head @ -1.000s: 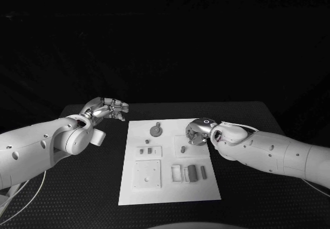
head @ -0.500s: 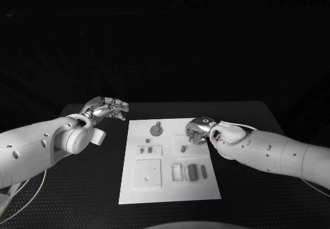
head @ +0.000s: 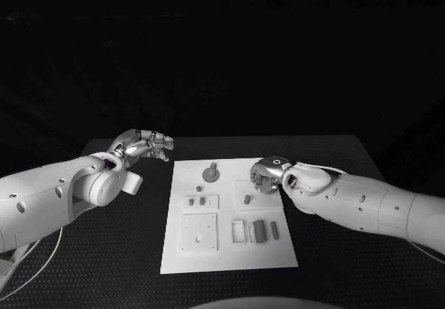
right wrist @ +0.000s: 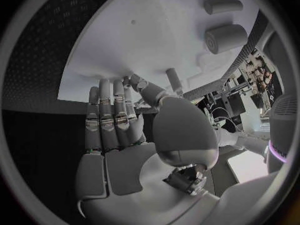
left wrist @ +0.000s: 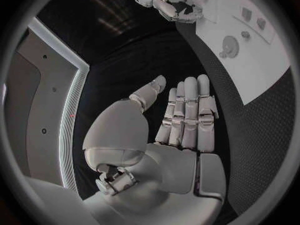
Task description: Assemble the parts on the task board
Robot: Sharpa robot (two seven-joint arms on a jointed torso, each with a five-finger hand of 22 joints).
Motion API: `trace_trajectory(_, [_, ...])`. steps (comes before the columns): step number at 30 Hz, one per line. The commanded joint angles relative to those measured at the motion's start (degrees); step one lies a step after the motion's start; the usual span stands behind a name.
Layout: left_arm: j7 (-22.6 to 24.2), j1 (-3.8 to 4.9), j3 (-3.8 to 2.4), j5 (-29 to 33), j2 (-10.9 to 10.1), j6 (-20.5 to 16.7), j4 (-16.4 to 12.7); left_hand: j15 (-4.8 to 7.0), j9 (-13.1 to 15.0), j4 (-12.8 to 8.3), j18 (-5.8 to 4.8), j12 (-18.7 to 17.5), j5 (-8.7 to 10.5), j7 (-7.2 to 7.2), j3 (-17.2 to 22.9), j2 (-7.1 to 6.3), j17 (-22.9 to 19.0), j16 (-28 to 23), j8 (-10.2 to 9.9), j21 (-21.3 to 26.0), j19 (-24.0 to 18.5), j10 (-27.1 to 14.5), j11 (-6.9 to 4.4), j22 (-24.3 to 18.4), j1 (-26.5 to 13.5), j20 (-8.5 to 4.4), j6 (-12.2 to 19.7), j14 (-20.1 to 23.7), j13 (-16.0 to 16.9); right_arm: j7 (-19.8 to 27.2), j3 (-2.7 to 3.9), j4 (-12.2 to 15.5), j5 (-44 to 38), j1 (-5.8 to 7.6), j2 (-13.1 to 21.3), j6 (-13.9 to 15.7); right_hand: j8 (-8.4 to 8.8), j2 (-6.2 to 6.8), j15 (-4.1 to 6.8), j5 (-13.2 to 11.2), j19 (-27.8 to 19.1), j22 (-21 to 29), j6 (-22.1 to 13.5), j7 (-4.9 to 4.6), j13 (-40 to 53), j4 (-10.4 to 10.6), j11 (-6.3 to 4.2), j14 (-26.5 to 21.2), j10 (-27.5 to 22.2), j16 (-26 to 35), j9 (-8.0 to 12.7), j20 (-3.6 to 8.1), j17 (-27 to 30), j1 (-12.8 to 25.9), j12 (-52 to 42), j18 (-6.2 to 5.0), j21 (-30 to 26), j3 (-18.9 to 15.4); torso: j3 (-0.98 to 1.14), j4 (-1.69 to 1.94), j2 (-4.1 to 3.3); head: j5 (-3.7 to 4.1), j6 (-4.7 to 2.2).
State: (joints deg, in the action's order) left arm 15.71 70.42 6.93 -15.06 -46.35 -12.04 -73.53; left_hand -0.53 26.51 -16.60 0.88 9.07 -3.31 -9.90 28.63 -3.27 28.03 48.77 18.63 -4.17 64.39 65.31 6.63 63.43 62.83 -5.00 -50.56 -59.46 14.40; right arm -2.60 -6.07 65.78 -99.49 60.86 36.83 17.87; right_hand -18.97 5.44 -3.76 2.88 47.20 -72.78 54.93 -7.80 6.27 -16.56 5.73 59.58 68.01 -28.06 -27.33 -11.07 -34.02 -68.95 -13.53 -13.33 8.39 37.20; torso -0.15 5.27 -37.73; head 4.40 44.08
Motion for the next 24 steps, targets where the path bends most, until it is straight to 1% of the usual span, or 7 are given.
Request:
trace_trajectory(1, [0.21, 0.02, -0.03, 0.40, 0.03, 0.60, -0.15, -0.01, -0.07, 0.04, 0.59, -0.25, 0.18, 0.09, -0.35, 0.37, 0.07, -0.30, -0.32, 0.31, 0.28, -0.48, -0.06, -0.09, -0.19, -0.11, 0.30, -0.22, -0.06, -1.45, -0.61, -0.44, -1.77, -0.87, 0.25, -4.81, -0.12, 0.15, 0.11, -0.06, 0.46, -0.09, 0.50, 0.02, 0.17, -0.05, 0.03, 0.48, 0.55, -0.03, 0.08, -0.11, -0.12, 0.04, 0.16, -0.50, -0.22, 0.43, 0.00, -0.04, 0.01, 0.01, 0.03])
trace_trajectory(4, [0.20, 0.02, -0.03, 0.40, 0.01, 0.62, -0.15, -0.01, -0.07, 0.03, 0.59, -0.25, 0.18, 0.10, -0.36, 0.39, 0.08, -0.31, -0.32, 0.31, 0.28, -0.48, -0.06, -0.10, -0.17, -0.11, 0.30, -0.22, -0.06, -1.71, -0.63, -0.42, -2.29, -0.89, 0.31, -4.93, -0.23, 0.08, 0.22, -0.06, 0.75, -0.25, 0.80, 0.14, 0.30, -0.09, -0.11, 0.76, 0.86, -0.10, 0.04, -0.08, -0.29, 0.15, 0.13, -0.61, -0.20, 0.84, 0.01, -0.02, 0.01, 0.04, 0.07])
trace_trajectory(10, [0.09, 0.02, -0.03, 0.40, -0.04, 0.61, -0.21, -0.02, -0.07, 0.02, 0.59, -0.26, 0.18, 0.09, -0.38, 0.40, 0.10, -0.33, -0.33, 0.31, 0.27, -0.50, -0.06, -0.13, -0.15, -0.11, 0.32, -0.22, -0.07, -2.24, -0.64, -0.36, -3.10, -0.94, 0.35, -4.60, -0.66, -0.49, 0.70, -0.06, 1.71, -0.67, 1.75, 0.52, 0.70, -0.19, -0.58, 1.74, 1.91, -0.46, -0.14, 0.02, -0.80, -0.09, -0.08, -0.94, -0.01, 1.72, 0.01, 0.01, -0.02, 0.08, 0.19])
trace_trajectory(15, [0.09, 0.02, -0.03, 0.40, -0.05, 0.60, -0.23, -0.02, -0.09, 0.01, 0.60, -0.29, 0.18, 0.07, -0.40, 0.40, 0.14, -0.37, -0.36, 0.32, 0.27, -0.56, -0.04, -0.17, -0.10, -0.10, 0.37, -0.22, -0.09, -2.54, -0.64, -0.30, -3.50, -0.97, 0.37, -4.23, -0.85, -0.60, 0.95, -0.06, 2.29, -0.91, 2.20, 0.70, 0.94, -0.20, -0.83, 2.29, 2.46, -0.66, -0.24, 0.08, -1.14, -0.16, -0.16, -1.14, 0.09, 2.04, 0.00, 0.01, 0.00, 0.12, 0.18])
trace_trajectory(24, [0.12, 0.02, -0.03, 0.40, -0.06, 0.51, -0.33, -0.03, -0.10, -0.01, 0.62, -0.32, 0.17, 0.06, -0.40, 0.41, 0.19, -0.42, -0.38, 0.32, 0.26, -0.61, -0.03, -0.22, 0.03, -0.10, 0.42, -0.22, -0.12, -2.62, -0.64, -0.02, -4.12, -1.09, 0.35, -2.28, -1.40, -0.73, 1.53, -0.06, 3.91, -1.46, 3.30, 1.14, 1.59, -0.18, -1.45, 3.75, 3.84, -1.18, -0.63, 0.18, -1.89, -0.17, -0.51, -1.62, 0.47, 2.39, 0.00, -0.03, 0.00, 0.16, 0.23])
